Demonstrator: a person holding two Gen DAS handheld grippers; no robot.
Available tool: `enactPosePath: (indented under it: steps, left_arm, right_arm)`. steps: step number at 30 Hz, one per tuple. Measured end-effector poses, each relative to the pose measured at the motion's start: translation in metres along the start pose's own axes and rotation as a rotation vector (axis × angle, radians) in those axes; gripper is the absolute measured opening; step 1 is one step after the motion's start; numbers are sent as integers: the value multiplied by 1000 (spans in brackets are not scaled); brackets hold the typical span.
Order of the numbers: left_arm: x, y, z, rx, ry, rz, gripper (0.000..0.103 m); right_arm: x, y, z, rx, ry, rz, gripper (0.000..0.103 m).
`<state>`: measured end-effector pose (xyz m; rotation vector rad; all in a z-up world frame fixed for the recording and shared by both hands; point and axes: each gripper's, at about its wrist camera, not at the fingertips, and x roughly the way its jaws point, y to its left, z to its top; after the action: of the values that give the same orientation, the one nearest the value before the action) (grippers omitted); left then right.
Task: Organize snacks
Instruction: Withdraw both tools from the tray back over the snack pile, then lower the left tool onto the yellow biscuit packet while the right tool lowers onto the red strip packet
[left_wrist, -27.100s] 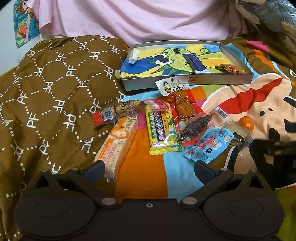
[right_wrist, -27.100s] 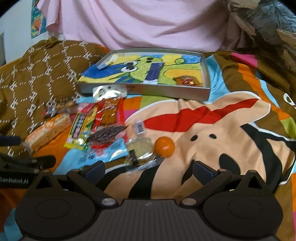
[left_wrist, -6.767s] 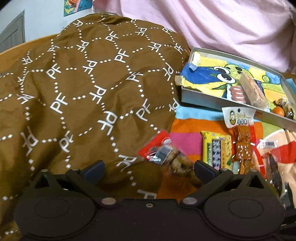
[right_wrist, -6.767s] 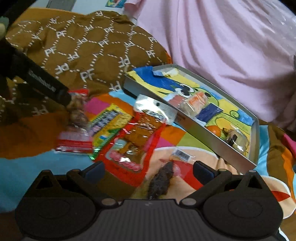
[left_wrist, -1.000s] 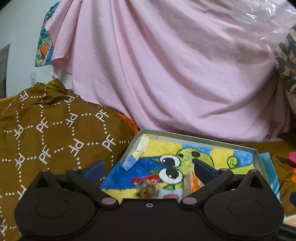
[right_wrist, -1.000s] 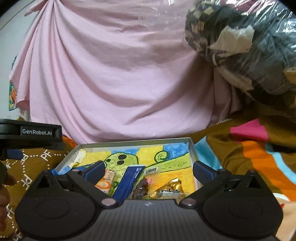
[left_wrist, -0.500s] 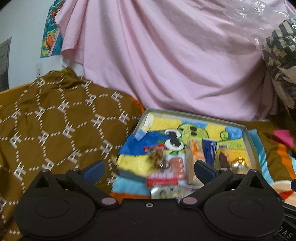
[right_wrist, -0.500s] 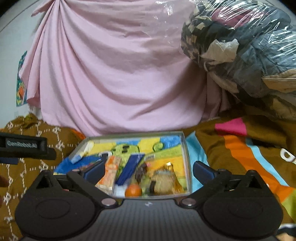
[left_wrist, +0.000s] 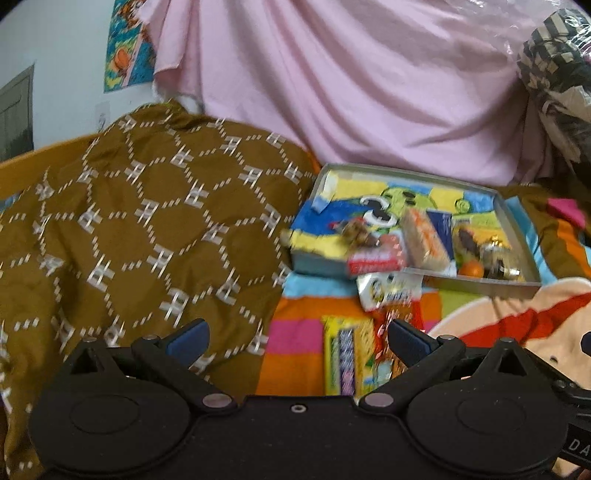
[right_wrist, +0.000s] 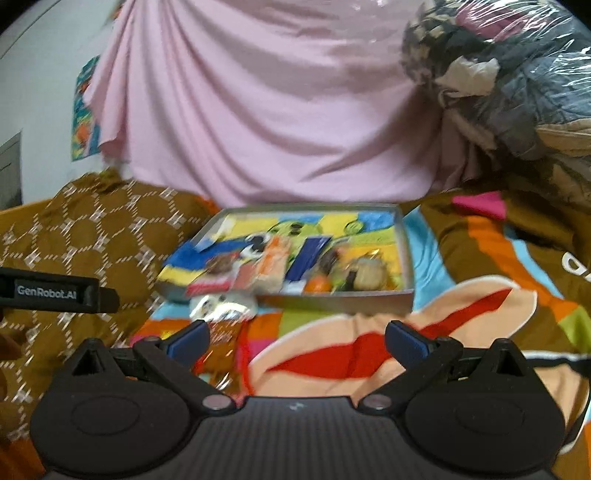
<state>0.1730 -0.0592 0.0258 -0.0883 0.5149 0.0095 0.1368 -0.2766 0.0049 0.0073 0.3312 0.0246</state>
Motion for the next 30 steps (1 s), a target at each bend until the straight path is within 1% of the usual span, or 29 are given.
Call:
enactPosePath:
  steps: [8,13,20,30]
  left_arm:
    - [-13,15,-29,16,47,6,102]
    - [-13,22,-42,17,82,15,102]
    - [-11,33,-51,7,102,23,102]
    - [-3,38,-50,-3,117,46,102]
  right_arm:
    - [-13,20,-18,-22,104,31,103]
    - [-12,28,-27,-50,163,14,103]
    - [-11,35,-33,-79,193,5,103]
    - [-3,42,-34,-112,238,12,103]
